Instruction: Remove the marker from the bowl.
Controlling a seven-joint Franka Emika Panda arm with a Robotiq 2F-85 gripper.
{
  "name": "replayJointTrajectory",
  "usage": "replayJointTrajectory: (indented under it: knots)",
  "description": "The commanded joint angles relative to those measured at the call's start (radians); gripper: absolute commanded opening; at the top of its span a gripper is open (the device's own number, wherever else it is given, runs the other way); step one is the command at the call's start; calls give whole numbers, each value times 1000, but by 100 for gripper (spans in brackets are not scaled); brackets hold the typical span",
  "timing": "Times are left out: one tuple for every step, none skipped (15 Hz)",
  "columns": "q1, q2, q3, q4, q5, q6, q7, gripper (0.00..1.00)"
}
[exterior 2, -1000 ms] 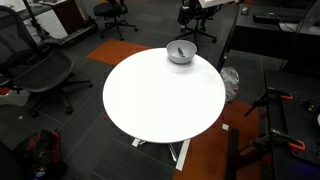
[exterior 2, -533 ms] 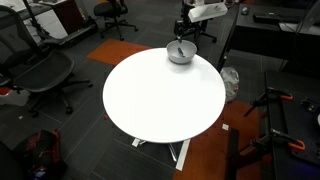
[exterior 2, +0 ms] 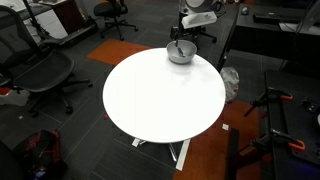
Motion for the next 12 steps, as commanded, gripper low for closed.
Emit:
replayJointTrajectory:
  knots:
    - [-2,71,-14,87,36,-17,-32,100]
    - [-7,89,-11,102,43,-16,-35,100]
    - [-9,105,-11,117,48,-18,-35,100]
    - [-11,120,-11,131,52,-19,-36,100]
    - [-13,135,-11,142,56,-18,-35,100]
    - [-15,148,-13,154,58,-17,-34,100]
    - [-18,161,-14,166,60,-19,-34,100]
    - [-21,174,-15,178,62,-20,-33,100]
    - [-26,184,-15,189,65,-23,-34,100]
    - [-28,193,-16,198,66,-22,-33,100]
    - [-32,203,-17,208,68,-25,-34,100]
    - [-35,212,-18,217,69,-26,-34,100]
